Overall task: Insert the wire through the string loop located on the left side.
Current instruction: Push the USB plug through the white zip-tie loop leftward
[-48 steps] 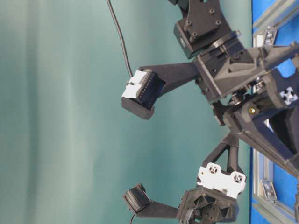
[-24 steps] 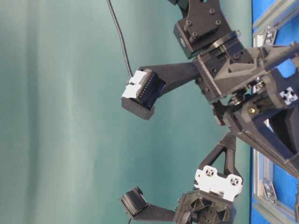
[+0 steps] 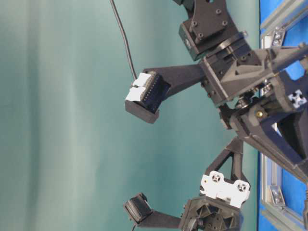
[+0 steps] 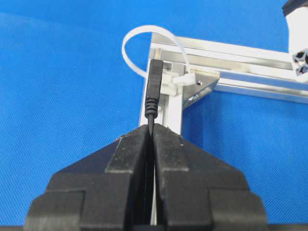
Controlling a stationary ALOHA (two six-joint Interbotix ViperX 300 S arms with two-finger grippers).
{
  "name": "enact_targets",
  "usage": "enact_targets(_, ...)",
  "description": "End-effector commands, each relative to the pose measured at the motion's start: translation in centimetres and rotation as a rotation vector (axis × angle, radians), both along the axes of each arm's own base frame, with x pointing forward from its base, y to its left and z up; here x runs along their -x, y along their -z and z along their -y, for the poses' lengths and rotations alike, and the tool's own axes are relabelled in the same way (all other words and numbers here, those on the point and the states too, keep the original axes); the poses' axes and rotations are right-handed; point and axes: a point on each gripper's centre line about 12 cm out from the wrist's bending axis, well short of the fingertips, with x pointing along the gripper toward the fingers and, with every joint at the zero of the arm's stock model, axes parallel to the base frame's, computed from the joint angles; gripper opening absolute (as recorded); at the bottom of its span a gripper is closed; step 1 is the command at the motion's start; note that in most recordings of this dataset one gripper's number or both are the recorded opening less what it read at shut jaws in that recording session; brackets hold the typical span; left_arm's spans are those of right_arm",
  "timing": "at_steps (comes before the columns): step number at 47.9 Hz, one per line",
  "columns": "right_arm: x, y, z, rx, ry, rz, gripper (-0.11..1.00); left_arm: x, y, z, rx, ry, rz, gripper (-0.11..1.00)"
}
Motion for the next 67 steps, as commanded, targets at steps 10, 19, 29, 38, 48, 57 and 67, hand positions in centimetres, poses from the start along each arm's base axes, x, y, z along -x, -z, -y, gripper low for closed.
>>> enact_targets(10,-0.5,-1.3,-0.1,-0.003,-0.002,0.037,0.0,-0.2,-1.3,0.0,-0.011,0.003,0.037,0.0)
enact_targets(19,-1.1,-1.4,-0.3,-0.003,-0.006,0.046,0.0,-0.3,-1.3,0.0,-0.012,0.003,0.04,0.0)
enact_targets(29,-2.9,-1.1,-0.4,-0.003,-0.006,0.061,0.0,-0.4,-1.5,0.0,-0.015,0.004,0.045,0.0)
enact_targets(38,-5.0,-1.2,-0.4,-0.004,-0.006,0.087,0.0,-0.3,-1.5,-0.1,-0.014,0.002,0.044,0.0)
enact_targets(48,-6.8,-1.0,-0.5,-0.004,-0.006,0.101,0.0,-0.3,-1.4,0.0,-0.013,0.003,0.043,0.0)
enact_targets(57,-7.3,-0.9,-0.5,-0.003,-0.006,0.09,0.0,-0.1,-1.3,0.0,-0.012,0.001,0.038,0.0)
enact_targets(67,-7.2,-0.8,-0.5,-0.003,-0.006,0.084,0.0,-0.1,-1.4,0.0,-0.012,0.001,0.04,0.0)
